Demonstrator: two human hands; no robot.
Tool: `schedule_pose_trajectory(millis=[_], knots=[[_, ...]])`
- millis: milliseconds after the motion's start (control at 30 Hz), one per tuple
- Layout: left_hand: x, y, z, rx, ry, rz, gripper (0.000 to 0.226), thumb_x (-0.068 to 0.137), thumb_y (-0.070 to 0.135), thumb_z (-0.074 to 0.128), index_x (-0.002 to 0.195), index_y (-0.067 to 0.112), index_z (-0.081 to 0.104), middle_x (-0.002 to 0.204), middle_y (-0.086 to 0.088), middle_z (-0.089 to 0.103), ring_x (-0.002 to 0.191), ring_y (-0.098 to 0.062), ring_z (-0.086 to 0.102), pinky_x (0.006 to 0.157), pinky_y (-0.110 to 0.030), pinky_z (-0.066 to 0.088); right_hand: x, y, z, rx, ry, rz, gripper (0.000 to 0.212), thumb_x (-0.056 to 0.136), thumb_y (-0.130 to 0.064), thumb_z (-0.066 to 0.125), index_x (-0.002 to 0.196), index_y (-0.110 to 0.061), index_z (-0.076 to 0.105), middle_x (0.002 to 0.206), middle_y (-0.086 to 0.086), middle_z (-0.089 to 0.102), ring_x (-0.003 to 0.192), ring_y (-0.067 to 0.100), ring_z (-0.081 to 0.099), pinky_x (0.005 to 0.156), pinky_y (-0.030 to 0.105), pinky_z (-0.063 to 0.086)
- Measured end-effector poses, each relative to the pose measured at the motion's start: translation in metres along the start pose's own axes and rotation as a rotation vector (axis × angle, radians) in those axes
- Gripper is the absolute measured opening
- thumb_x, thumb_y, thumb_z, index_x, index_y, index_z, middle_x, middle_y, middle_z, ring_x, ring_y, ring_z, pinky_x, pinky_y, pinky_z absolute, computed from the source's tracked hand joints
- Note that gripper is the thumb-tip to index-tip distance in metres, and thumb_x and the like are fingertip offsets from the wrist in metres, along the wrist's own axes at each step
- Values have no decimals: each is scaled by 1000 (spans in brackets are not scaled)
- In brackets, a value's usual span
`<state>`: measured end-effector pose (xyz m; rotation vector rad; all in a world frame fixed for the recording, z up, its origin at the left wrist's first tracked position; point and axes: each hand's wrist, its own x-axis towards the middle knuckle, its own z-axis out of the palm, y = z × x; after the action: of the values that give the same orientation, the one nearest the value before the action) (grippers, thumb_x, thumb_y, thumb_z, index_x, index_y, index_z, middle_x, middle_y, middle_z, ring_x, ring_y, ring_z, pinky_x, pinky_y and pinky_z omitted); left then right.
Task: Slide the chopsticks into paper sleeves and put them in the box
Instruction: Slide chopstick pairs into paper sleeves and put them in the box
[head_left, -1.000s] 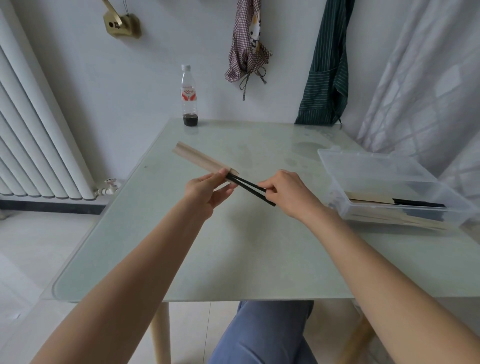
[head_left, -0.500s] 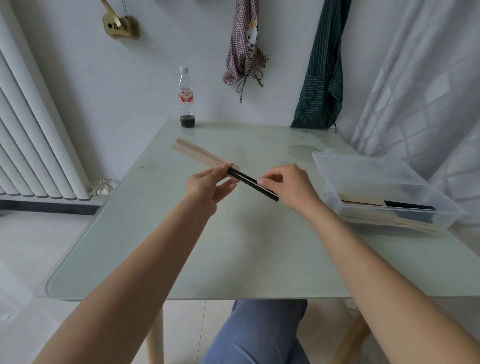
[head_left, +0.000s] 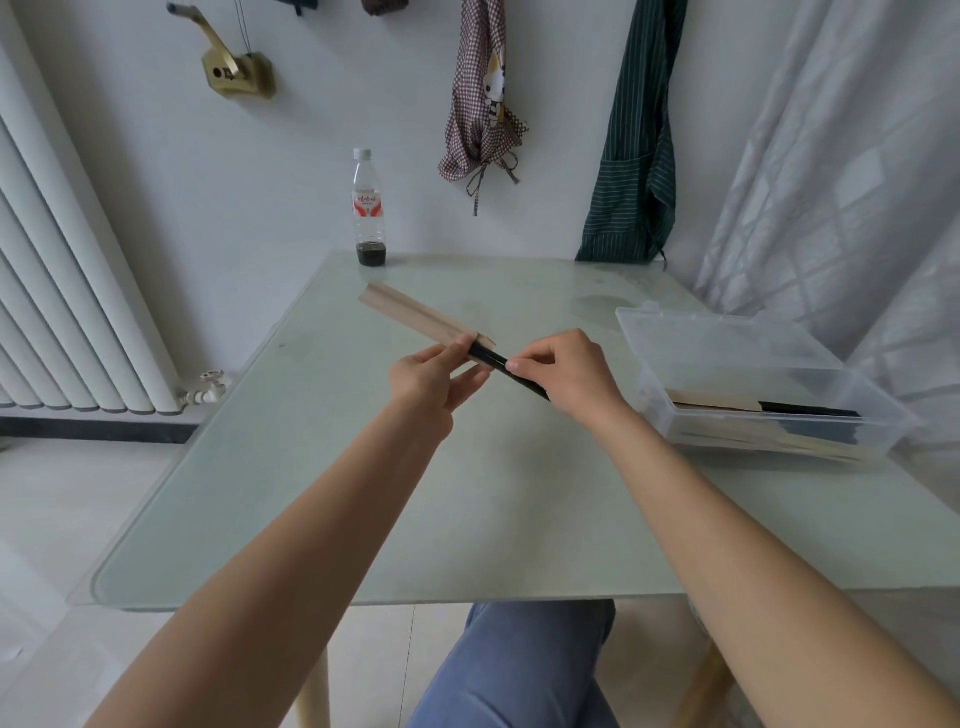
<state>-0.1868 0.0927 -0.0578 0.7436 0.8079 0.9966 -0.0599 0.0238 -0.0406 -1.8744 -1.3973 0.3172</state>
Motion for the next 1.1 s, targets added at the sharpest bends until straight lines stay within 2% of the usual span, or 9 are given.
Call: schedule_pose_trajectory(millis=[133, 300, 367, 467, 533, 667, 833, 1000, 1100], knots=[[0, 0, 6, -13, 19, -6, 8, 86, 8, 66, 90, 0, 66, 75, -7, 71, 53, -19, 69, 71, -23, 58, -1, 7, -5, 7, 12, 20, 24, 88, -25, 62, 79, -6, 73, 71, 12, 67, 66, 16, 56, 61, 25, 38], [-4, -4, 15, -56, 49, -17, 19, 87, 5, 64, 102, -5, 63, 81, -10, 69, 51, -19, 68, 64, -23, 59, -5, 20, -21, -13, 48, 33, 15, 85, -23, 66, 82, -12, 75, 73, 1, 67, 70, 13, 57, 57, 19, 38], [-9, -10, 25, -58, 23, -30, 16, 87, 5, 64, 99, -4, 63, 78, -10, 69, 50, -19, 68, 64, -23, 59, -7, 18, -22, -1, 77, 0, 16, 85, -24, 66, 82, -11, 75, 71, 0, 66, 67, 13, 55, 57, 19, 37], [-12, -9, 32, -68, 2, -18, 8, 86, 4, 64, 89, -3, 64, 66, -6, 71, 53, -19, 69, 70, -25, 58, -7, 22, -29, 4, 95, 4, 19, 86, -28, 65, 75, -14, 73, 65, 0, 63, 64, 15, 54, 60, 26, 39], [-12, -6, 34, -85, 7, 0, 6, 87, 4, 64, 85, -2, 63, 70, -8, 71, 55, -20, 70, 73, -27, 58, -9, 30, -40, -57, 100, 33, 23, 87, -32, 63, 68, -18, 68, 63, 0, 61, 63, 16, 51, 61, 28, 37], [-18, -14, 47, -80, 28, 1, 7, 86, 4, 64, 86, -2, 62, 79, -11, 69, 52, -20, 69, 67, -25, 59, -17, 39, -54, 3, 76, 41, 26, 87, -25, 64, 71, -6, 72, 63, 5, 65, 62, 15, 56, 60, 25, 40], [-28, -29, 71, -107, 14, -33, 15, 87, 5, 64, 98, -5, 62, 79, -12, 69, 51, -19, 69, 63, -23, 59, -22, 44, -67, 21, 117, 15, 23, 87, -23, 63, 78, -5, 73, 74, 12, 72, 71, 22, 67, 73, 31, 50], [-40, -42, 103, -119, -81, -58, 6, 88, 4, 62, 84, -1, 62, 64, -6, 71, 57, -17, 70, 76, -24, 57, -31, 56, -91, -113, 122, -47, 10, 85, -24, 66, 88, -15, 69, 76, 4, 67, 77, 24, 63, 74, 38, 52], [-45, -52, 127, 45, -286, -85, 10, 89, 7, 61, 86, -3, 63, 80, -12, 69, 73, -15, 68, 80, -20, 55, -34, 71, -114, -175, 156, -47, 6, 87, -18, 64, 90, -13, 65, 77, 3, 64, 78, 24, 61, 71, 37, 51]])
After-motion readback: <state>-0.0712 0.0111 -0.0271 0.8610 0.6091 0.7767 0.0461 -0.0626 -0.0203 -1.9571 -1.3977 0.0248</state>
